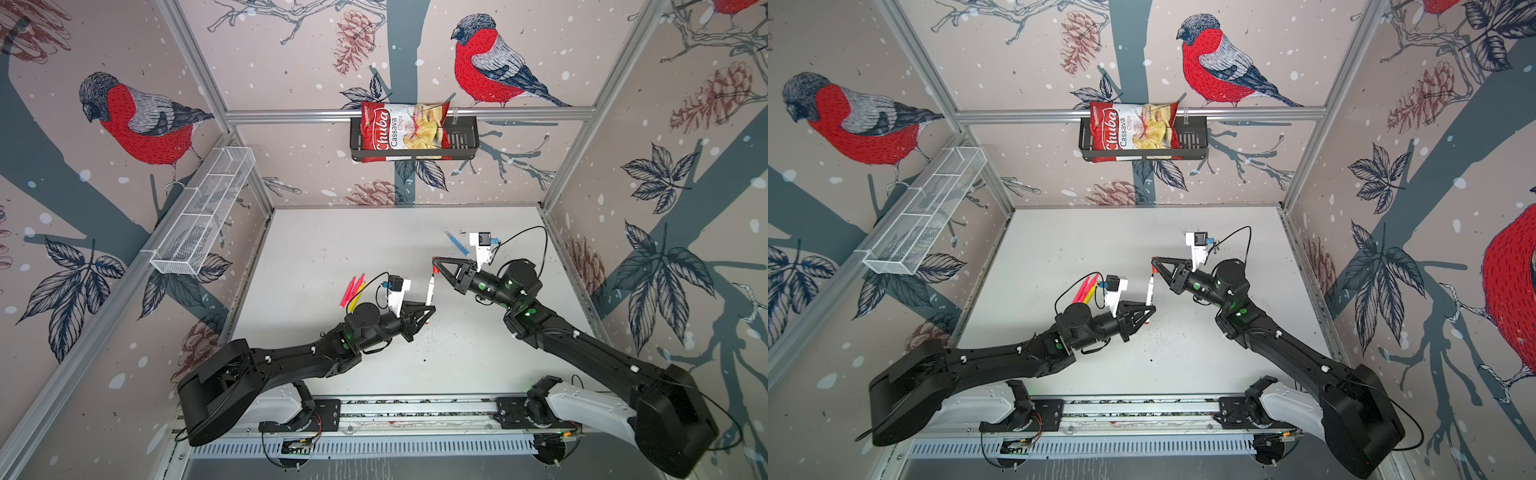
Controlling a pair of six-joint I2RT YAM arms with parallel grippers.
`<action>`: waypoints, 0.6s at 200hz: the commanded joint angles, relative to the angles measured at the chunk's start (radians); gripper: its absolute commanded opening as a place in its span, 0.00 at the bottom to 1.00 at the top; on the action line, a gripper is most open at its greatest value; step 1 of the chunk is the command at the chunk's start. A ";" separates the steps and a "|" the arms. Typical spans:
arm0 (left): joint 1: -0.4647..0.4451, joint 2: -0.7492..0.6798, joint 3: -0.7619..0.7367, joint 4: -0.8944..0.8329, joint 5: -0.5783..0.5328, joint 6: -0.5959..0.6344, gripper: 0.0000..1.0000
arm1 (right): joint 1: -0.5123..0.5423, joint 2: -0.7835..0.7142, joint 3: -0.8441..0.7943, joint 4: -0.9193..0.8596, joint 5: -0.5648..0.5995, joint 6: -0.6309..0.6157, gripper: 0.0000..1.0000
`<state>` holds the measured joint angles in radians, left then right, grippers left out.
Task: Insert the pens into the pen caps
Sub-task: 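Carry the red cap toward the white marker tip held by the left gripper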
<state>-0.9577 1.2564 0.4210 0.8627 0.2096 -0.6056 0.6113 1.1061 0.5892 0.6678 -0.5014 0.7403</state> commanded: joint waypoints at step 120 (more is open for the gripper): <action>-0.003 -0.005 0.017 0.106 -0.023 -0.033 0.00 | 0.068 -0.023 -0.070 0.114 0.016 0.005 0.10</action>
<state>-0.9596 1.2549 0.4294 0.8703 0.2070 -0.6205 0.6594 1.0931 0.5293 0.7361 -0.4808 0.7578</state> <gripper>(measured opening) 0.181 0.163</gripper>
